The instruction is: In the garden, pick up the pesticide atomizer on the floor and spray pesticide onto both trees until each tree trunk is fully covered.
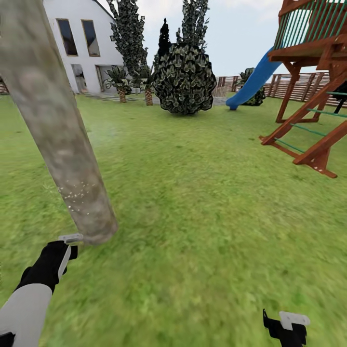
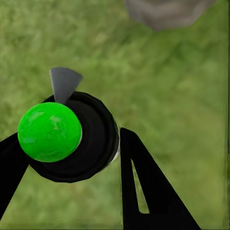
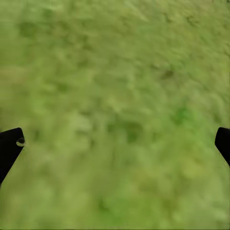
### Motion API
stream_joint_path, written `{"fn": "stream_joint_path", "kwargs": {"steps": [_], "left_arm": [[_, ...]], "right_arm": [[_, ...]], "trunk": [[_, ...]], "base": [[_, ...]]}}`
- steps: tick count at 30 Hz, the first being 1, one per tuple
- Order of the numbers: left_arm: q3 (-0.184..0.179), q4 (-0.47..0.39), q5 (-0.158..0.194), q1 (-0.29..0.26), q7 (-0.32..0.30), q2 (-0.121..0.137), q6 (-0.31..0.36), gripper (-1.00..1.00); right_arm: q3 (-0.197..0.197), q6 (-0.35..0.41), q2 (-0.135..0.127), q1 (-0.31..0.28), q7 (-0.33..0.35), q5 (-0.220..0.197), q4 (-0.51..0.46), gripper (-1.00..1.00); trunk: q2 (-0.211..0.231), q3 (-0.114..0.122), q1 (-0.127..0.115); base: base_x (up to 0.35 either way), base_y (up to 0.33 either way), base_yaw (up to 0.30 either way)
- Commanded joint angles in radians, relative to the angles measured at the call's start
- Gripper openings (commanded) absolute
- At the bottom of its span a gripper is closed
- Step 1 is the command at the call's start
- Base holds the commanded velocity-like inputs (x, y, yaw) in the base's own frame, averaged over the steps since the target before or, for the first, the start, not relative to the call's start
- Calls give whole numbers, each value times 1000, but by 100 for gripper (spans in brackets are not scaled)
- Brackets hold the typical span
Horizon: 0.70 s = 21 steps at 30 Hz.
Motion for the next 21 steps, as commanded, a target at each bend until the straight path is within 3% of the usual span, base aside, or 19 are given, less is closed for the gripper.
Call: {"fn": "stream_joint_path", "kwargs": {"steps": [1,10,15,21], "left_arm": [[1,-1,-11,-1,-3,-3,5,-100],[1,-1,-11,0,-3,-7,5,-100],[2,-1,-12,-1,-2,-7,-39,-100],[1,-1,-12,0,-1,-15,-47,-100]], "right_arm": [[-6,-4,0,-1,-5,11,2,100],[-6,-5,0,-1,-5,12,2,100],[-6,-5,1,-1,-5,12,2,100],[-6,-5,1,-1,-5,13,2,100]], "trunk": [[0,-1,0],[0,-1,0],[0,-1,0],[0,-1,0]], "base": [[184,-225,86],[192,-227,21],[197,-227,243],[181,-229,275]]}}
